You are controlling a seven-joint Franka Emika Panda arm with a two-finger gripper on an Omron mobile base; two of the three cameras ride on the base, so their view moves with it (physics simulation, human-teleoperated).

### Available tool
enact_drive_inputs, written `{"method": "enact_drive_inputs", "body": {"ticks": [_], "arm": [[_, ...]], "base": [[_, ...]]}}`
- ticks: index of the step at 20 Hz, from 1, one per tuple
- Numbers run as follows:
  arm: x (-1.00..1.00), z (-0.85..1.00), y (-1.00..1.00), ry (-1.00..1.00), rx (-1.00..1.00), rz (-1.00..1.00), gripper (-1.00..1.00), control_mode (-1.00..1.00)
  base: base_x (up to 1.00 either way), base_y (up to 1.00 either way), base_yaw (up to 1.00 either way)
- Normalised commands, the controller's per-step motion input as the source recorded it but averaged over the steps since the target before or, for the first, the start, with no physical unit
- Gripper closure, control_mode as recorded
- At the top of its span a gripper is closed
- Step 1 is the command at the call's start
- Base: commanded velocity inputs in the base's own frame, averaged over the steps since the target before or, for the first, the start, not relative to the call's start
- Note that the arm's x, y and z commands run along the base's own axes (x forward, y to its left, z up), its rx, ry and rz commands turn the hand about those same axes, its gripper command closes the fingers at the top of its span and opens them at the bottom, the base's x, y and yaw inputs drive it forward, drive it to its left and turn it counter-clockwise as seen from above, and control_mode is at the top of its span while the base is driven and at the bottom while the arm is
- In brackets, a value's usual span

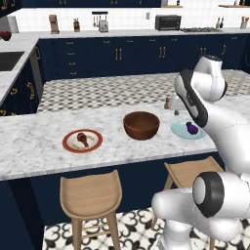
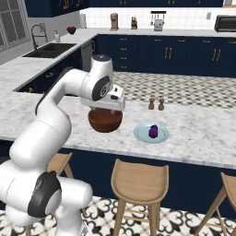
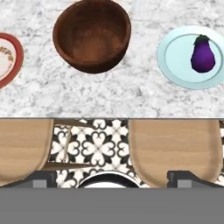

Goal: Pick the chicken drumstick and eggplant from their plates and place them in the bowl. Then put the bowl in the fridge.

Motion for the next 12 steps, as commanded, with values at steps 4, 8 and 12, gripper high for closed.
{"method": "enact_drive_inputs", "body": {"ticks": [4,8,12], "arm": [[0.62,-0.49,-1.00,0.13,0.00,0.02,-1.00,-1.00],[0.68,-0.71,-1.00,0.06,0.00,0.01,-1.00,-1.00],[0.98,-0.85,-1.00,0.15,0.00,0.00,-1.00,-1.00]], "base": [[0.00,0.00,0.00],[0.00,0.00,0.00],[0.00,0.00,0.00]]}}
